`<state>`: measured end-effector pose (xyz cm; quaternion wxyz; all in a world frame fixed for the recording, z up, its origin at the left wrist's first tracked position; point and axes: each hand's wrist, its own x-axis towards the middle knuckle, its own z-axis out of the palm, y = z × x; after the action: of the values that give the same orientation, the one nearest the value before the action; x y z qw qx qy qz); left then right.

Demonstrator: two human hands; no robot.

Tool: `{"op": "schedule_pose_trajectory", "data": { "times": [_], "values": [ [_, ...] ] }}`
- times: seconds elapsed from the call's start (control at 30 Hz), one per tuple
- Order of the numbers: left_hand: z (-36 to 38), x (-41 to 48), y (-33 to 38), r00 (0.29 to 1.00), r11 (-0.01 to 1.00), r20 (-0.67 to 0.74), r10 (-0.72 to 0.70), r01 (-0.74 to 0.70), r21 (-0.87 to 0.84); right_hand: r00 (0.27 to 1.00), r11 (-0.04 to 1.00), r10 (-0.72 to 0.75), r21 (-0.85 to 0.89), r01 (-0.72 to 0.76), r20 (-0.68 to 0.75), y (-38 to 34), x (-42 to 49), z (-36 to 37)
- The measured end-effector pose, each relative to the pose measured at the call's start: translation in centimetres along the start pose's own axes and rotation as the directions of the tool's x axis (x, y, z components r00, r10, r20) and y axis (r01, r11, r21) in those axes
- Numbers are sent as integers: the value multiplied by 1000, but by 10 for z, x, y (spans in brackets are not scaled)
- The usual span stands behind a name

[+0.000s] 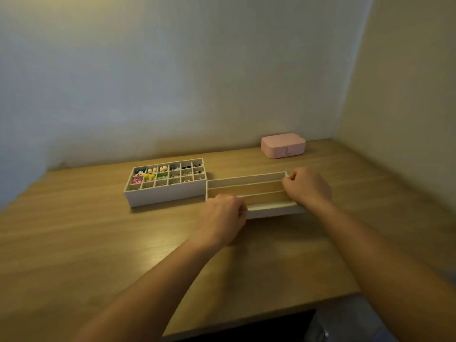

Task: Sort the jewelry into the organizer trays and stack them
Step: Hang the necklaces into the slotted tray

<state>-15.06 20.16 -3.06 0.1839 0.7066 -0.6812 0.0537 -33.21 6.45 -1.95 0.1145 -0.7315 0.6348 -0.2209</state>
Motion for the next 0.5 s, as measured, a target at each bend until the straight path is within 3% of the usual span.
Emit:
{"op": "schedule_pose_trajectory", "data": {
  "times": [0.17, 0.33, 0.5],
  "values": [
    [7, -33, -3, 997, 1000, 79, 9, -11, 26, 998, 1000, 16, 18, -18, 64, -1, -20, 23],
    [10, -44, -3, 988, 999, 154, 16, -21, 31, 999, 999, 37, 20, -38, 37, 4, -16, 38],
    [-3, -28, -3, 929, 999, 370, -19, 30, -25, 998, 994, 10, 106, -16, 55, 5, 15, 40]
  ]
}}
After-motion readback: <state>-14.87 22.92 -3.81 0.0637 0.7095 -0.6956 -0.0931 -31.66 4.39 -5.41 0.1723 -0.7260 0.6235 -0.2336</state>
